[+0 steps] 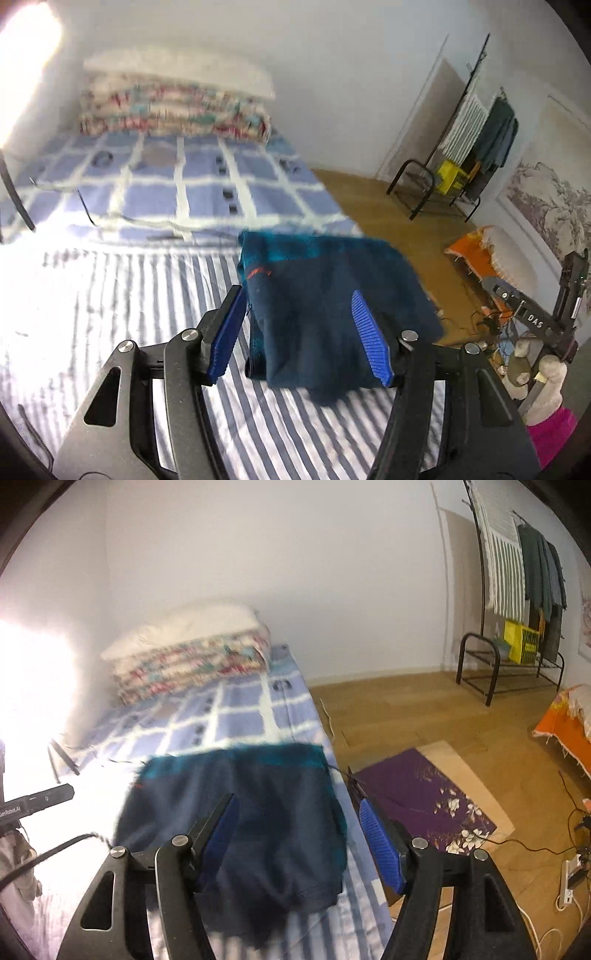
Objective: Fold large clothes
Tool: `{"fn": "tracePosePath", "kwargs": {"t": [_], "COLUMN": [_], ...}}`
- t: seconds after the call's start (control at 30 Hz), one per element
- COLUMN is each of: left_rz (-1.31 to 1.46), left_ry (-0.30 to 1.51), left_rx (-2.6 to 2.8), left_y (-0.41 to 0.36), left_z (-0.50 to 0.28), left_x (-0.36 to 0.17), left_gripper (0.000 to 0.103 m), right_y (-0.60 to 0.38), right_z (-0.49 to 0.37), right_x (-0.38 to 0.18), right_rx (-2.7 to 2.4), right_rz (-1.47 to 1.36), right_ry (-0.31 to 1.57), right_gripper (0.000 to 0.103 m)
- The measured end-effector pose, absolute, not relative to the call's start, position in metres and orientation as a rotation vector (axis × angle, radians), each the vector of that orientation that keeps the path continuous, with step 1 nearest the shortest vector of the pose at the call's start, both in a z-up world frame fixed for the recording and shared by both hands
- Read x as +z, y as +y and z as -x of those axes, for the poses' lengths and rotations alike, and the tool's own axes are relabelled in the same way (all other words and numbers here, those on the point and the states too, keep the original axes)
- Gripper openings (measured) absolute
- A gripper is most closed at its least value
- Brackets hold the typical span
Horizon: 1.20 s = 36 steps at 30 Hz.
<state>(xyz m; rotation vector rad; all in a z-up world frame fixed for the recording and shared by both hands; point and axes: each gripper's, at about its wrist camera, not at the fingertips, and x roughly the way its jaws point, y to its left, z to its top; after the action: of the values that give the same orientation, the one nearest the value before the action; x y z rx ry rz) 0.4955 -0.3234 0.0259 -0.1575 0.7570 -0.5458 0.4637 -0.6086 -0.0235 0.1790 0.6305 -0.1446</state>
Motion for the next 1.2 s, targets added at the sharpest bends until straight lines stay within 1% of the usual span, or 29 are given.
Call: {"fn": "tracePosePath", "kwargs": {"t": [0.27,0.37,0.5,0.67,0.8,0.9,0.93,1.03,1.13,1.2], "left_rz": [0.121,0.136,0.136,0.108,0.081,0.065,0.058,0.051,0.054,0.057], "left_ry": [0.583,0.541,0.486,0.419,0.395,0.371,0.372,0.391,0.416,0.431], "left_rx": [-0.557,-0.559,-0.577,-0.610,-0.636,-0.653,-0.651,-0.657,-0.656,-0.648], "left_y": [-0.268,-0.244,-0.215,-0.181,-0.157,-0.138,-0.132,-0.117,-0.108,-0.105], "left_z": [-0.381,-0.338,-0.265,-0.170,-0.105,-0.055,-0.041,-0.012,0.009,0.017], "left_x": [0.164,0.202,0.251,0.297,0.318,0.320,0.318,0.303,0.282,0.267], "left_gripper": [0.063,0.063,0.063,0.063,0.063,0.070,0.072,0.073,0.078,0.079], "right_y": [-0.552,-0.533,-0.512,-0.488,-0.471,-0.463,-0.460,-0.454,-0.445,-0.436], "right_z": [-0.380,-0.330,-0.266,-0.188,-0.125,-0.090,-0.077,-0.047,-0.025,-0.014], "right_x": [0.094,0.144,0.199,0.247,0.276,0.285,0.287,0.284,0.270,0.258], "right_rx": [-0.095,-0.073,-0.077,-0.078,-0.069,-0.066,-0.071,-0.068,-0.071,-0.082], "right_rz": [-0.125,-0.100,-0.077,-0.045,-0.052,-0.063,-0.066,-0.094,-0.108,-0.094], "right_ry": [0.537,0.487,0.427,0.371,0.326,0.304,0.296,0.285,0.311,0.337], "right_gripper": [0.070,0.070,0.070,0.070,0.072,0.072,0.072,0.073,0.073,0.073]}}
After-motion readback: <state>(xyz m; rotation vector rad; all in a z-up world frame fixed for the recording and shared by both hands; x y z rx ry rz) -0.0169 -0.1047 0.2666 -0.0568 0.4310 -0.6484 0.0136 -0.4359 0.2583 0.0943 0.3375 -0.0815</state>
